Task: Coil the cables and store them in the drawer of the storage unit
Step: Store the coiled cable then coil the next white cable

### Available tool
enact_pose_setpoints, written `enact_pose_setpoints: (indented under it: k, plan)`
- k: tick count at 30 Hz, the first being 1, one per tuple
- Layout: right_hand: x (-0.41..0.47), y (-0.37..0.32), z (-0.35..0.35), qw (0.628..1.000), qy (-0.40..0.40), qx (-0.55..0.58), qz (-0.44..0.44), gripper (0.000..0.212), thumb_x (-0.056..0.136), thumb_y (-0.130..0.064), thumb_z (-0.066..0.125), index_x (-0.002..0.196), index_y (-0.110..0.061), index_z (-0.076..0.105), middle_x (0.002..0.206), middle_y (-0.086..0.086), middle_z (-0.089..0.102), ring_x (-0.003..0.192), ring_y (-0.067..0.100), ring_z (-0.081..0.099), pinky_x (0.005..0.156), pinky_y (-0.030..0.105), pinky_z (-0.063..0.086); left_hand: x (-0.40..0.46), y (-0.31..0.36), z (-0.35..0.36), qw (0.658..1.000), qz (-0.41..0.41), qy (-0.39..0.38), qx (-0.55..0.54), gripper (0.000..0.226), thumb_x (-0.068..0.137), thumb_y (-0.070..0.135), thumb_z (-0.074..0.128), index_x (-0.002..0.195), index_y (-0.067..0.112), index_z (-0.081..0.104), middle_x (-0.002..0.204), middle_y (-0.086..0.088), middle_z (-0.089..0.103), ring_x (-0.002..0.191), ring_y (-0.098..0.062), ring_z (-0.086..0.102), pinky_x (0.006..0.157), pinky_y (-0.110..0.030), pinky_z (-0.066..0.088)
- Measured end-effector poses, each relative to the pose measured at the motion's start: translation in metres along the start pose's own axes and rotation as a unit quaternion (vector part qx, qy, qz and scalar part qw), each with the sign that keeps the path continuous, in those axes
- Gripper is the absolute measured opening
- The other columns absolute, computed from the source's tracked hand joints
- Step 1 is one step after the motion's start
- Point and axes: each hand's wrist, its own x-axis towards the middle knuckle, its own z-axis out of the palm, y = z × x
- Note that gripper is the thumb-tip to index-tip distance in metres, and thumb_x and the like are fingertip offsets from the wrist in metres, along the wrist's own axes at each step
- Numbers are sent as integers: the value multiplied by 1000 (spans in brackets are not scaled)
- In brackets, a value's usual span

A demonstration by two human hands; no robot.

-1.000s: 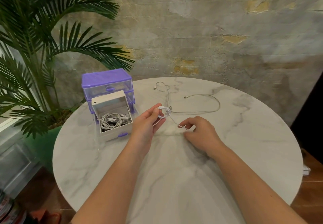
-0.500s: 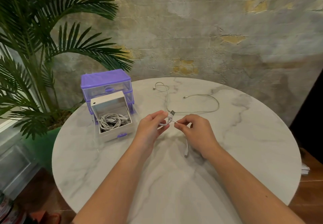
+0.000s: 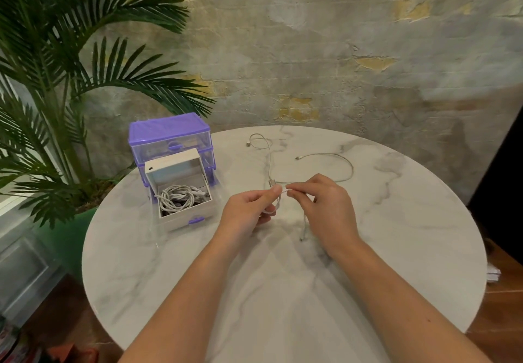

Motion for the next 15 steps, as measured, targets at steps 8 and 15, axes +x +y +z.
enact_pose_setpoints:
  k: [8,15]
  plan:
    - [2,4,3,999,-17,25,-40,30,91,-4,62,116,-18,71,85,-2,56,75,8,53,72,15,41,-1,2,-5,995,-38,-76,-53,31,88,31,67,100,3,74,77,-4,66,77,-19,66,81,-31,59]
    - [5,8,2,968,-117,154,161,14,92,-23,65,91,-16,77,72,-3,68,58,3,61,66,17,49,-4,7,-8,986,-54,-113,-113,26,92,27,62,102,5,71,86,-8,73,75,-21,70,79,-31,60]
